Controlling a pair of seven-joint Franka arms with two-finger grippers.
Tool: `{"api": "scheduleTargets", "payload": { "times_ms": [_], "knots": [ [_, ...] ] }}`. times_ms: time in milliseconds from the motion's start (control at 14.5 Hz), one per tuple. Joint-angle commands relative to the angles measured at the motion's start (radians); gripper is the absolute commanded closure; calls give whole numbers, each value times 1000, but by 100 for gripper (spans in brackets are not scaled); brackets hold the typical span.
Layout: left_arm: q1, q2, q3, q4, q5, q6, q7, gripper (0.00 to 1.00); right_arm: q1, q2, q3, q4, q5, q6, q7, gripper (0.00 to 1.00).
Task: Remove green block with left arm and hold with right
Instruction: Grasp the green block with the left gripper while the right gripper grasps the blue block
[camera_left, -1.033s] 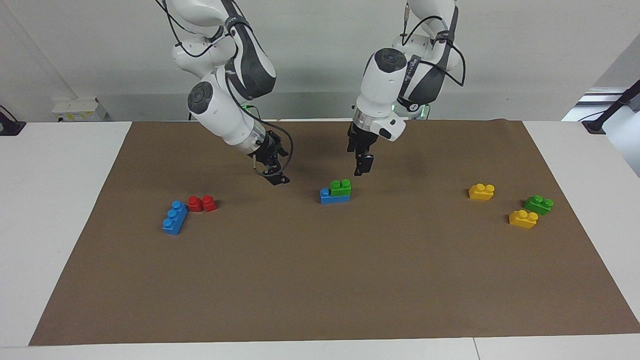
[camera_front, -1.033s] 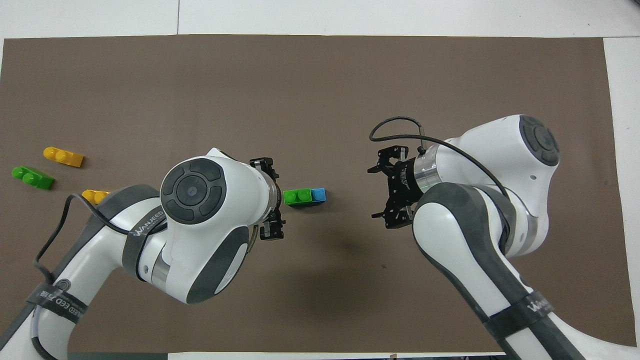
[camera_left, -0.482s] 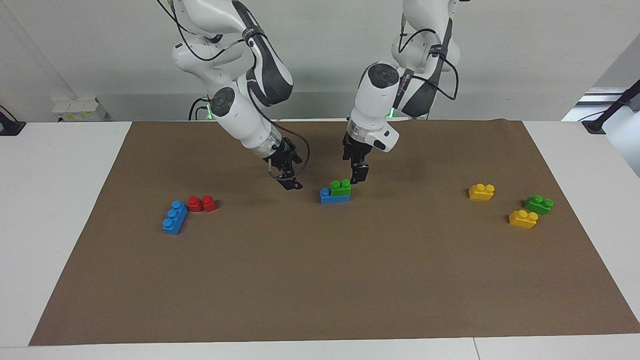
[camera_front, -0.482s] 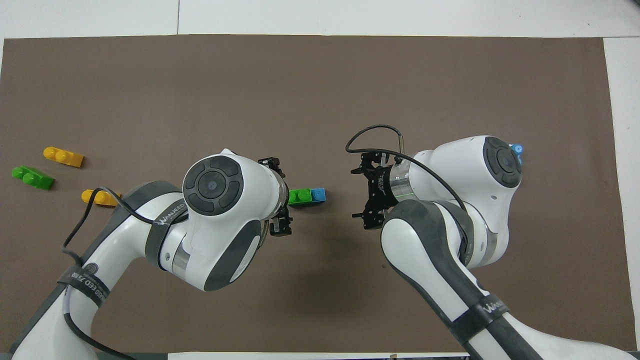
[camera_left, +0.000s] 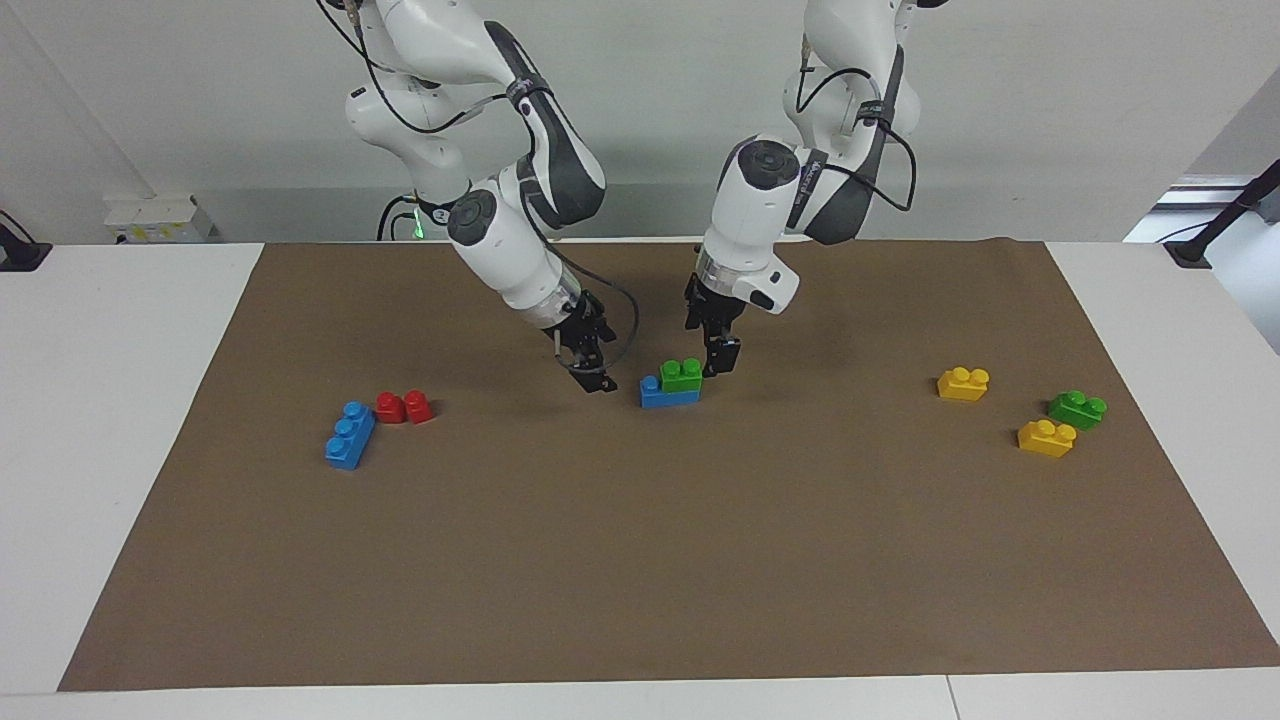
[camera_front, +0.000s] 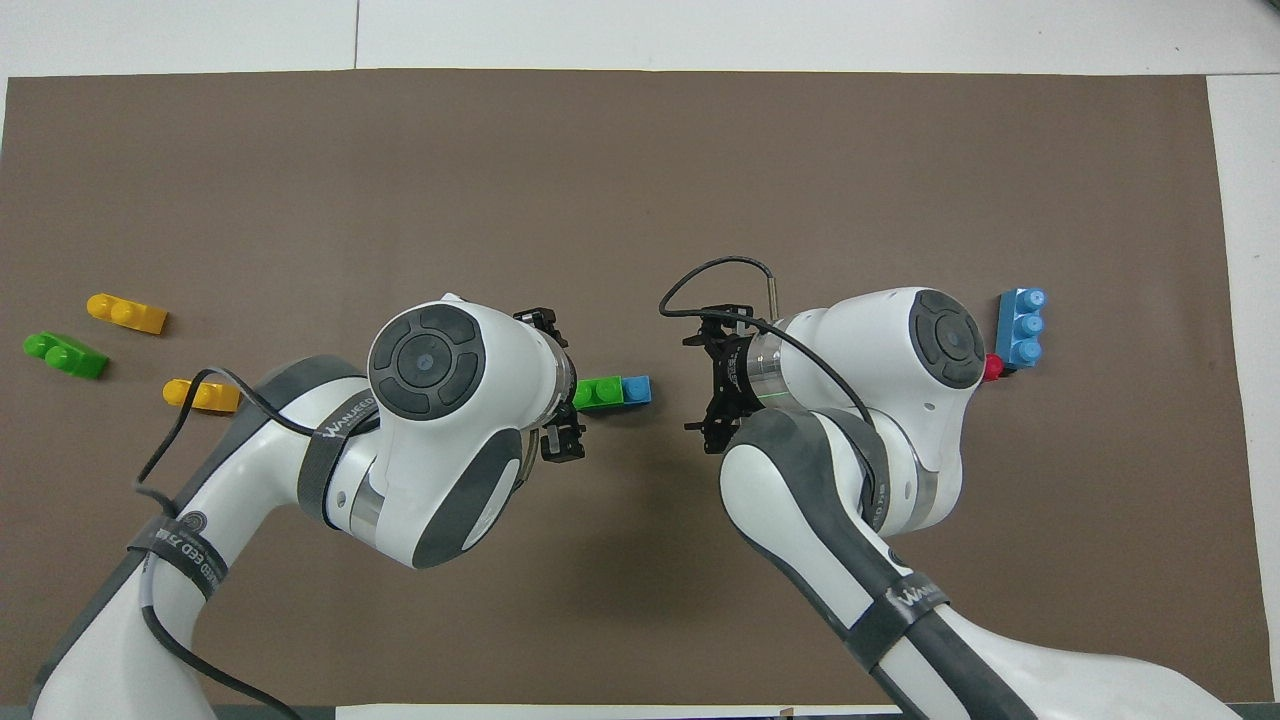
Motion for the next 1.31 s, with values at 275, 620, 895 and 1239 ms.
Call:
{"api": "scheduleTargets", "payload": {
  "times_ms": [275, 620, 895, 1239],
  "knots": [
    [-13, 25, 8, -14, 14, 46, -51, 0, 21, 99, 0, 79, 16, 67, -19, 0],
    [-18, 69, 8, -11, 31, 75, -57, 0, 50, 131, 0, 78, 19, 99, -29, 0],
    [-19, 92, 5, -5, 92, 86, -111, 0, 52, 133, 0, 63, 20, 116, -30, 0],
    [-19, 94, 5, -11, 94, 90, -114, 0, 101, 173, 0, 60, 60, 185, -29, 0]
  ]
}}
